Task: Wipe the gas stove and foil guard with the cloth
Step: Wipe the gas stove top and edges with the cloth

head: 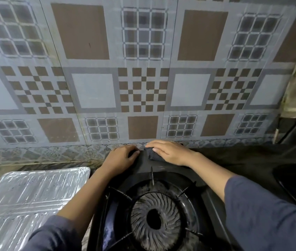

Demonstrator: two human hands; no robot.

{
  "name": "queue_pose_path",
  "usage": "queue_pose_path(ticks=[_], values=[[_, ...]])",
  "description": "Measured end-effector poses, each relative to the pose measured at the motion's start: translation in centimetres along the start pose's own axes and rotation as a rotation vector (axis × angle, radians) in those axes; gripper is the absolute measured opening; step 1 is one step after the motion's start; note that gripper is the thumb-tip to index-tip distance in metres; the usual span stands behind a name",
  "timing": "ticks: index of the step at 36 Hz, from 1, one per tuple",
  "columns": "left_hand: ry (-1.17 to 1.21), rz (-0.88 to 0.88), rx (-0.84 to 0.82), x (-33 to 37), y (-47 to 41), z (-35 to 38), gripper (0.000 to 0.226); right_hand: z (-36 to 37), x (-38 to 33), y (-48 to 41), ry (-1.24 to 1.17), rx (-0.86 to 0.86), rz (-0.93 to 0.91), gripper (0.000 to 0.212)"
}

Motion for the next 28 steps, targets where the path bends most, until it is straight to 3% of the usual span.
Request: queue_pose_path(ticks=[7, 16, 28], values=[[-0.008, -0.102, -0.010, -1.0, 0.1, 0.0, 0.029, 1.6, -2.6, -2.2, 0.007, 0.020, 0.042, 0.039], [-0.166, -0.238, -0.148, 0.3, -1.1, 0.6, 0.031, 0.7, 0.1, -1.0, -0.026, 0.075, 0.201, 0.039], [-0.119, -0.126, -0.308, 6.9, -3.0, 3.6, 0.033, -2.2, 7.4, 4.1, 0.071, 0.140, 0.344, 0.044]])
Point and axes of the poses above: each hand's wrist, its own y-axis away from the middle knuckle, its own z-axis out of the palm, x = y × z, the point moved 6 cm from there along -y, towards the middle knuckle, and after that the axes turned 7 degrees about x, right-handed, at the moved point
